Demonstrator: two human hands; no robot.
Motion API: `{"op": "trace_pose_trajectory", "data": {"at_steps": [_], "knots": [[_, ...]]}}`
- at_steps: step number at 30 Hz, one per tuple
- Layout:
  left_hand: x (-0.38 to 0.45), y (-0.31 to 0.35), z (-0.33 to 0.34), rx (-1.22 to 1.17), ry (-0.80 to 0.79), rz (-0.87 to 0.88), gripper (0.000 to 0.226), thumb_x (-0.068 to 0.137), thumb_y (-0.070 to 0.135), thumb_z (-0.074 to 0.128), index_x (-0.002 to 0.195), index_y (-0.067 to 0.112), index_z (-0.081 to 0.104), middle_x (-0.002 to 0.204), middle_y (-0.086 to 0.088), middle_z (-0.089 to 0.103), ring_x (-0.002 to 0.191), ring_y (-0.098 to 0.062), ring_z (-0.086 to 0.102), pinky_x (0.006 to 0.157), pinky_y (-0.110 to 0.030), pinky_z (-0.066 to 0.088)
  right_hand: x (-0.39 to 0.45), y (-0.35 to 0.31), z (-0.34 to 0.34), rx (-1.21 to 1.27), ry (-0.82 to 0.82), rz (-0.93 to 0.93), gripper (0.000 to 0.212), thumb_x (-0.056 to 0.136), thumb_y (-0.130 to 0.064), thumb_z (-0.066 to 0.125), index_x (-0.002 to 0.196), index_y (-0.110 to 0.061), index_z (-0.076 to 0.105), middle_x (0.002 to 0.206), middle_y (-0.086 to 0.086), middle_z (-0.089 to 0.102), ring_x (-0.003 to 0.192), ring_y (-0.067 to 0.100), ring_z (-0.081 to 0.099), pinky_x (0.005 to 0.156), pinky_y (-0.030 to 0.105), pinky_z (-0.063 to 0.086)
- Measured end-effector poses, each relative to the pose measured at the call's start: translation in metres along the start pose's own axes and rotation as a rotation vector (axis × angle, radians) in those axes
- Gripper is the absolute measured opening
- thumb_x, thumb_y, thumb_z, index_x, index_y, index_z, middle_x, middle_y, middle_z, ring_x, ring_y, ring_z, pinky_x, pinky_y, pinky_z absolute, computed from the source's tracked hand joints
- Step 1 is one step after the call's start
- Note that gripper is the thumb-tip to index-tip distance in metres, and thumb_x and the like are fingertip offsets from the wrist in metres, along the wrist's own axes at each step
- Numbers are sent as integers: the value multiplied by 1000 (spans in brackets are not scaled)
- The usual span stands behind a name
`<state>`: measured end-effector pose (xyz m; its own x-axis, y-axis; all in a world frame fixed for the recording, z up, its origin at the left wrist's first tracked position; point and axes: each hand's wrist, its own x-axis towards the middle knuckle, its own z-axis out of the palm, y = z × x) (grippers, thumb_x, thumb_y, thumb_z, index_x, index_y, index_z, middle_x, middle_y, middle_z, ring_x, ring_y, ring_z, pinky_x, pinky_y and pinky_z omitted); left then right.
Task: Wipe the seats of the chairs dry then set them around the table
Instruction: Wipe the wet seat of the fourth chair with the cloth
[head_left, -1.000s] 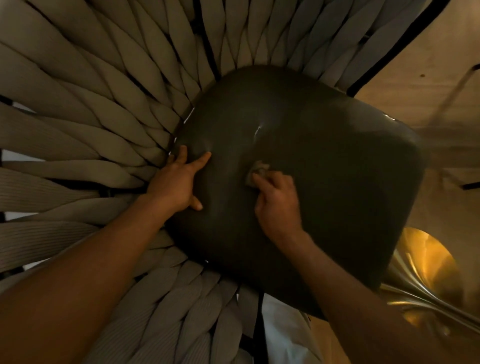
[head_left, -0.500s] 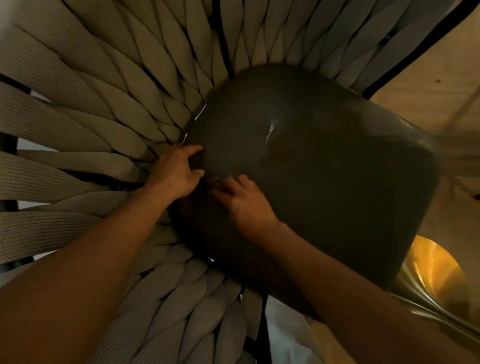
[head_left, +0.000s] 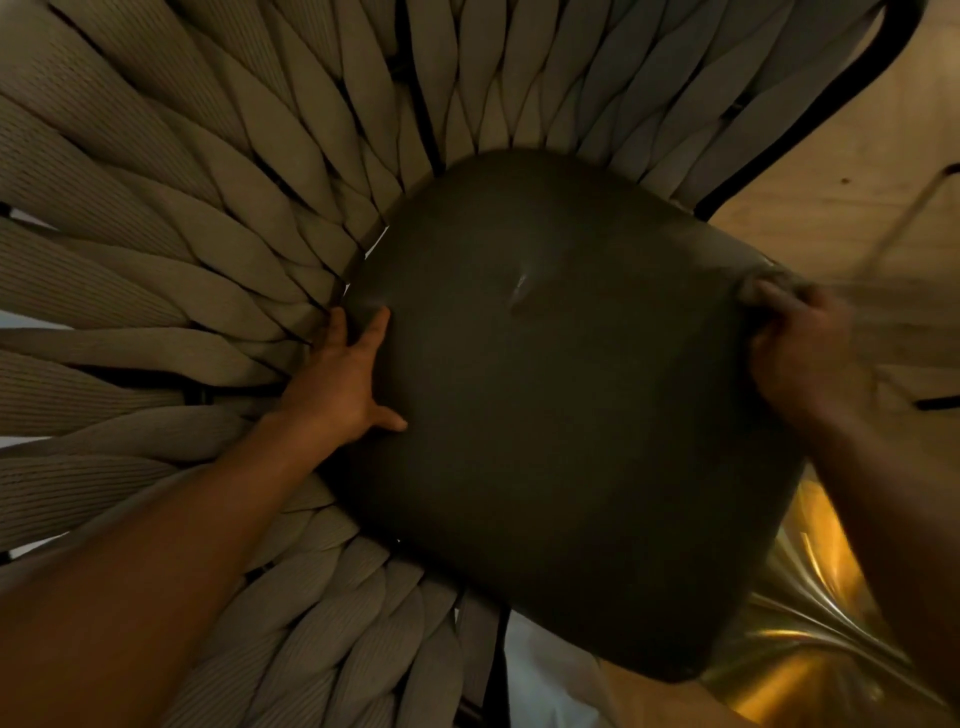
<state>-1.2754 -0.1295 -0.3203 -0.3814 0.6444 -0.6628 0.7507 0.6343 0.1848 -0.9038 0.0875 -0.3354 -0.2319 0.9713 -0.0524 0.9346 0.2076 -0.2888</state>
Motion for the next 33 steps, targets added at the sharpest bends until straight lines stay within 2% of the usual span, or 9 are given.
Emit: {"op": "trace_pose_trajectory", "data": {"at_steps": [6, 9, 15, 19, 21, 23, 26, 29, 33], "knots": [[-1, 3, 1, 52, 37, -2, 130, 62, 38, 89, 153, 40, -4, 162, -13, -10, 149, -34, 7, 118, -45, 23, 26, 41, -12, 13, 4, 436, 45, 83, -14, 48, 126, -16, 61, 126, 19, 54, 115, 39, 51, 106, 47, 40], [-1, 4, 1, 56, 43, -3, 130, 62, 39, 89, 153, 40, -4, 162, -13, -10, 149, -33, 6, 118, -45, 24, 27, 23, -11, 60, 22, 494, 48, 80, -16, 51, 128, -15, 59, 127, 17, 56, 118, 34, 52, 106, 44, 41], [0, 6, 0, 89, 47, -8, 129, 62, 41, 88, 153, 38, -3, 162, -13, -8, 149, -34, 9, 117, -45, 24, 7, -69, 4, 170, 67, 208, 46, 87, 4, 45, 129, -9, 57, 133, 19, 50, 122, 36, 43, 106, 29, 29], [-3, 5, -1, 73, 18, -14, 127, 63, 43, 87, 153, 39, -2, 162, -13, -8, 149, -33, 9, 117, -46, 25, -28, -132, 46, 193, 4, 5, 47, 82, -1, 43, 125, -10, 61, 126, 20, 53, 109, 38, 48, 99, 36, 37], [-4, 6, -3, 34, 27, -21, 114, 71, 49, 80, 153, 40, 3, 163, -12, -3, 148, -34, 14, 116, -46, 25, -54, -168, 64, 225, -45, -126, 50, 76, -12, 37, 116, -9, 67, 112, 20, 60, 95, 40, 54, 89, 38, 46], [-3, 10, -9, -103, 100, -45, 81, 86, 55, 62, 152, 38, 19, 162, -11, 10, 145, -35, 23, 115, -43, 25, -84, -202, 83, 234, -107, -284, 52, 71, -18, 38, 112, -10, 68, 105, 17, 63, 87, 38, 56, 81, 38, 48], [1, 13, -18, -282, 199, -71, 48, 99, 47, 41, 143, 29, 46, 154, -11, 35, 138, -32, 37, 110, -35, 29, -129, -253, 102, 249, -243, -506, 37, 71, -17, 57, 106, -11, 70, 102, 13, 63, 84, 33, 56, 74, 35, 46], [1, 9, -21, -345, 242, -67, 40, 102, 39, 41, 136, 23, 55, 142, -8, 52, 130, -29, 47, 104, -32, 35, -160, -290, 115, 282, -343, -719, 27, 67, -16, 57, 87, -7, 72, 90, 15, 64, 78, 34, 58, 65, 32, 45], [0, 8, -21, -373, 226, -73, 39, 101, 34, 46, 138, 25, 53, 143, -6, 51, 130, -25, 47, 107, -33, 35, -158, -297, 119, 221, -342, -874, 36, 71, -18, 42, 85, -7, 74, 87, 16, 66, 80, 36, 61, 63, 34, 47]]}}
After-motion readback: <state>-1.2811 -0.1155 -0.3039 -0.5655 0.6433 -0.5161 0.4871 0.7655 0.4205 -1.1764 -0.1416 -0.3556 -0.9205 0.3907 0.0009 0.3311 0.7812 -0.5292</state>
